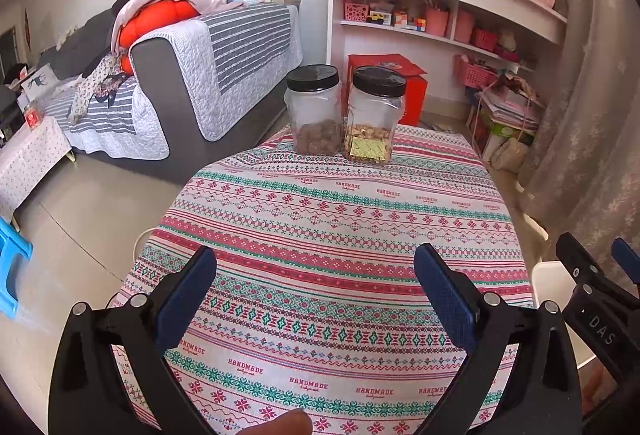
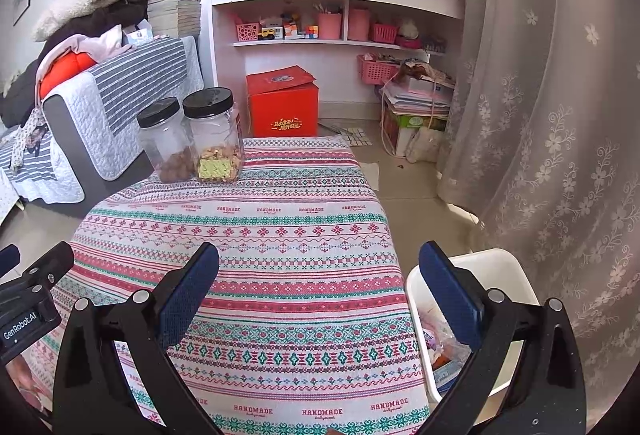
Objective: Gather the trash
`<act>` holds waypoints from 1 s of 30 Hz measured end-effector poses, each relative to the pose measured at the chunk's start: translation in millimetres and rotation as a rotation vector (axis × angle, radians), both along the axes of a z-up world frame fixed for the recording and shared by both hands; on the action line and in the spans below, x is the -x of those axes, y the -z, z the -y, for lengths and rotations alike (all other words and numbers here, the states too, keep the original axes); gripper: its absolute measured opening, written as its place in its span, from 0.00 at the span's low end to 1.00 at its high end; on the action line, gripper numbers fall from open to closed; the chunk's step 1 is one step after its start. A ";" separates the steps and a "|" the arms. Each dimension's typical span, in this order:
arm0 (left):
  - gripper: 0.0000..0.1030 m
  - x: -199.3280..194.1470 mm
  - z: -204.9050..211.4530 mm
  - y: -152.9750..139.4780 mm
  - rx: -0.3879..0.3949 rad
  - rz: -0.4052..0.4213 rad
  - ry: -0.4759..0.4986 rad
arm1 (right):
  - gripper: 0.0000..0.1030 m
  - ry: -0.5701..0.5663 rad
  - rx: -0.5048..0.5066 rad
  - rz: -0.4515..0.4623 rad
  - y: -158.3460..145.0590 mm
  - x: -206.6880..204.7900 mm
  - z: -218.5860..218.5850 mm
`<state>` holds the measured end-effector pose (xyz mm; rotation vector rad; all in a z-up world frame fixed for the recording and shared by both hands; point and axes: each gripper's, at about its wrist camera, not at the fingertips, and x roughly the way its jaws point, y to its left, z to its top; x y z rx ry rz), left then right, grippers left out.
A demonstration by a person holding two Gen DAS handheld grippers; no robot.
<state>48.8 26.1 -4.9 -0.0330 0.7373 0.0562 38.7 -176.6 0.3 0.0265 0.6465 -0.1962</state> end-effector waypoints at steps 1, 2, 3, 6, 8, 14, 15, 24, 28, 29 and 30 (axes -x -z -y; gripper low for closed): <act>0.93 0.0 -0.1 0.0 0.000 0.000 0.000 | 0.93 -0.001 0.000 0.000 -0.1 -0.4 -0.5; 0.93 0.0 -0.2 0.0 0.000 0.000 0.000 | 0.93 0.000 0.000 0.000 0.0 -0.2 -0.5; 0.93 0.1 -0.1 0.0 0.001 0.001 0.000 | 0.93 0.001 0.000 0.000 0.0 0.0 -0.6; 0.93 -0.2 0.4 0.3 0.000 0.000 -0.001 | 0.93 0.002 -0.001 0.000 0.2 0.0 -0.9; 0.93 -0.1 0.3 0.0 0.000 -0.001 -0.004 | 0.93 0.001 -0.002 0.002 0.1 0.0 -0.8; 0.93 0.4 -0.4 0.4 0.003 -0.002 -0.005 | 0.93 -0.001 0.001 0.008 -0.6 -0.1 -2.3; 0.93 0.6 -0.4 0.3 0.004 -0.003 -0.006 | 0.93 -0.001 0.002 0.009 -0.7 -0.6 -2.7; 0.93 0.9 -0.2 0.2 0.004 -0.003 -0.006 | 0.93 -0.002 0.001 0.015 -2.1 -0.4 -3.7; 0.93 0.5 -0.3 0.0 0.005 -0.004 -0.006 | 0.93 -0.002 -0.001 0.021 -2.6 -0.7 -2.8; 0.93 0.4 -0.3 0.0 0.004 -0.004 -0.006 | 0.93 -0.001 -0.002 0.023 -2.2 0.3 -1.9; 0.93 0.5 -0.2 0.1 0.004 -0.005 -0.006 | 0.93 -0.001 -0.002 0.025 -2.0 0.5 -1.6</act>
